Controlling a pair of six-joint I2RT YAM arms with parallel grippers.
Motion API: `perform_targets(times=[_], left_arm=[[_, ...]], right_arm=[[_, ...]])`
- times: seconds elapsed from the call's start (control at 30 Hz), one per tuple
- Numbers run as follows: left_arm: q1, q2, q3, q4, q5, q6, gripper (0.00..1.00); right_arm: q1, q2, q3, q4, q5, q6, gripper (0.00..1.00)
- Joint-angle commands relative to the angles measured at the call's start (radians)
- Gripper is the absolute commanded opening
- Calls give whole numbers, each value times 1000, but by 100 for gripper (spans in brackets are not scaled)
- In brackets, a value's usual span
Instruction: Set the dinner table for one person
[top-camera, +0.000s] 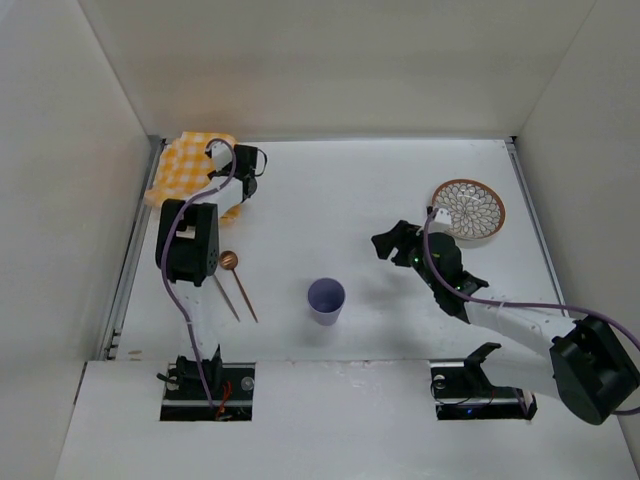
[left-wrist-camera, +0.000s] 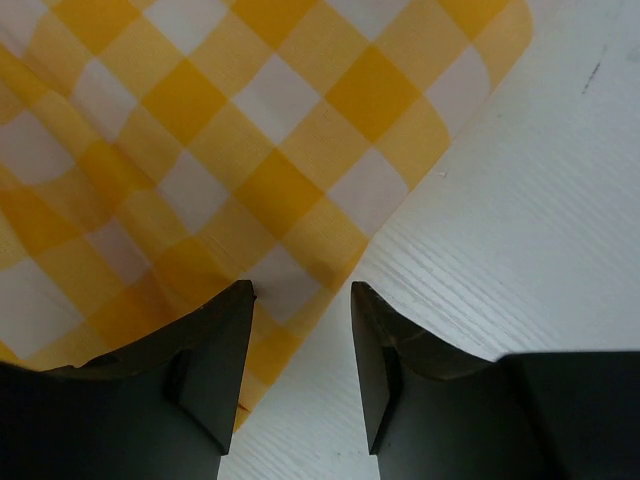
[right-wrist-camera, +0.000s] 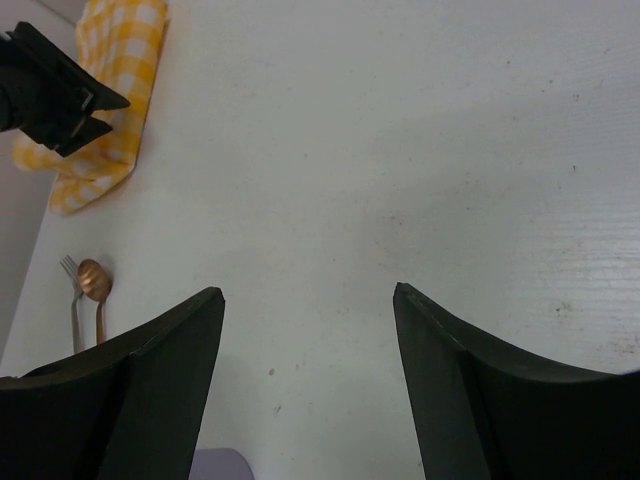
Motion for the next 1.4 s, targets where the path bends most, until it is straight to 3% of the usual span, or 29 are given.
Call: perform_targets(times=[0.0,0.2,0.43,0.57,0.87,1.1,1.37], left_arm=[[23,19,65,-45,-20,37,40],[24,95,128,-105,13,56,34],[30,119,150,-102,107,31,9],[14,135,173,-97,144,28,3],[-180,132,202,-47,190,-4,2],[-295,110,198,-24,242,-116,4],[-365,26,156,26,250,-195,13]], right_arm=[[23,-8,36,58,7,-7,75],[26,-17,36,55,10,-14,76],[26,-25,33,55,11,-14,76],[26,-31,26,59,14,-12,77],[26,-28,25,53,17,-14,77],[17,-22,23,55,17,-14,77],[6,-23,19,58,20,-14,77]])
